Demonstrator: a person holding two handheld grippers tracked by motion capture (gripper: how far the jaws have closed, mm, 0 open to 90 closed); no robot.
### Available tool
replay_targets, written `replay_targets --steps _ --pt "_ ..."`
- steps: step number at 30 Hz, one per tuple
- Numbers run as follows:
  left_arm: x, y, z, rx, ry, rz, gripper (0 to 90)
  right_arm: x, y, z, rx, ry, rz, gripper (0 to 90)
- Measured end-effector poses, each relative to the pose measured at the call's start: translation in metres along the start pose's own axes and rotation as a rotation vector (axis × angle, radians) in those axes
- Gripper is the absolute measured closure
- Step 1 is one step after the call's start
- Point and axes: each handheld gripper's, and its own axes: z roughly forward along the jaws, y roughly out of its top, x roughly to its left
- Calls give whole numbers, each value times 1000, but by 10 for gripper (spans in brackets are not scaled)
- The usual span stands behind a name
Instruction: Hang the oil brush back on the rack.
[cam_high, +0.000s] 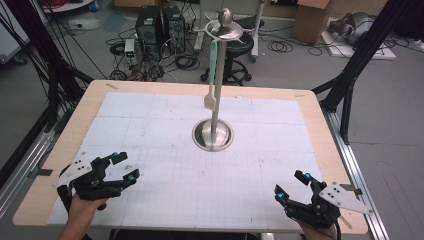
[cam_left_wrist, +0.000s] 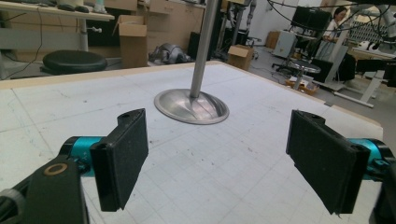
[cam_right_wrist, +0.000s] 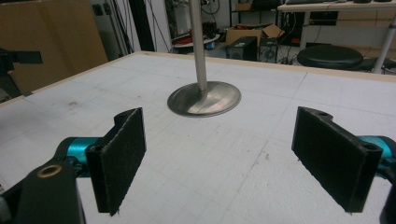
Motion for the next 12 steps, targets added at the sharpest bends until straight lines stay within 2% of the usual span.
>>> replay_targets --steps 12 --pt "0 -1 0 3 1 -1 214 -1 0 0 0 1 -2 167"
